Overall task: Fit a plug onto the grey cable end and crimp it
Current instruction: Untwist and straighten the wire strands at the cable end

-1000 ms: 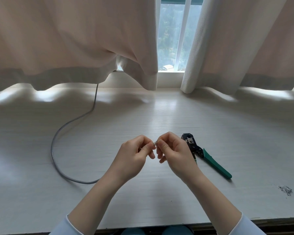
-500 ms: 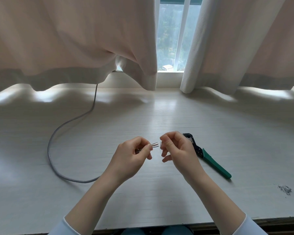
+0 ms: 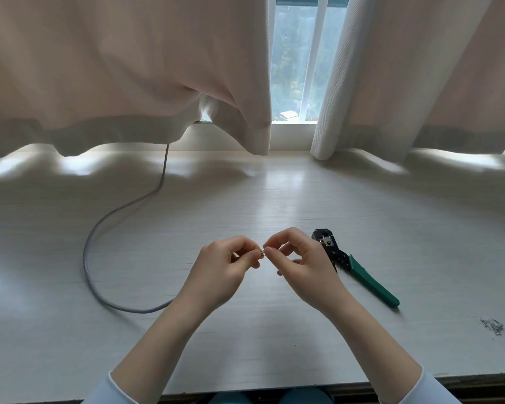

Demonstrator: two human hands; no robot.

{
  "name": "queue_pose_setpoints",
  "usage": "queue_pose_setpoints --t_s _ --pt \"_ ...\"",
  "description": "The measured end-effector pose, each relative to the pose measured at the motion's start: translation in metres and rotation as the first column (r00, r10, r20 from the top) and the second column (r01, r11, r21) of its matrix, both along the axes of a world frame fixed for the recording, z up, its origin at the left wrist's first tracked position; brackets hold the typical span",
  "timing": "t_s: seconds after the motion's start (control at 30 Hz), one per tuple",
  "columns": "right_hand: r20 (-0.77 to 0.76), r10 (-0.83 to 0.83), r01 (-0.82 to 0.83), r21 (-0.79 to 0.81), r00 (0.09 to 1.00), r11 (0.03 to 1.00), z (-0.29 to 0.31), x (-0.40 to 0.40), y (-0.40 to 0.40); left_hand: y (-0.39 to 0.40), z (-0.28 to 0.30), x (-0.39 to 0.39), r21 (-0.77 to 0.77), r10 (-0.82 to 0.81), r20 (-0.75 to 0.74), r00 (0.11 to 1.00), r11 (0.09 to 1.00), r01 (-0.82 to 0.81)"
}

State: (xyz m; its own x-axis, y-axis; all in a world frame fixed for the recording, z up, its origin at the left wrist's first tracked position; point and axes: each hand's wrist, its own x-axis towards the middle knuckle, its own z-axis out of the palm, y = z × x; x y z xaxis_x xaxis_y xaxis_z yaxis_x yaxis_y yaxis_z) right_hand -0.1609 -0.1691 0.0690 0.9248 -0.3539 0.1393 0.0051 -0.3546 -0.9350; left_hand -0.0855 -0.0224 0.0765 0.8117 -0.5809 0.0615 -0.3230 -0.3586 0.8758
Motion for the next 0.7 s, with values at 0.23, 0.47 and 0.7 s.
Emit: queue_pose_setpoints --t_s 0.23,0.47,0.7 --pt "-0.046 -0.006 0.007 0.019 0.999 1.000 -0.0001 -0.0015 -0.0011 -0.0010 -0.0023 0.0005 0.005 0.044 -0.001 0.999 0.999 -0.044" --pt "-0.048 0.013 -0.012 0.034 0.999 0.999 0.0027 -0.0025 0.0007 -0.0025 -0.0017 -0.0024 -0.014 0.039 0.016 0.999 0.999 -0.039" --pt "-0.048 0.003 -0.001 0.051 0.999 0.999 0.0011 -0.0044 0.0005 -0.0033 -0.0016 -0.0034 -0.010 0.038 0.020 0.999 0.999 -0.037"
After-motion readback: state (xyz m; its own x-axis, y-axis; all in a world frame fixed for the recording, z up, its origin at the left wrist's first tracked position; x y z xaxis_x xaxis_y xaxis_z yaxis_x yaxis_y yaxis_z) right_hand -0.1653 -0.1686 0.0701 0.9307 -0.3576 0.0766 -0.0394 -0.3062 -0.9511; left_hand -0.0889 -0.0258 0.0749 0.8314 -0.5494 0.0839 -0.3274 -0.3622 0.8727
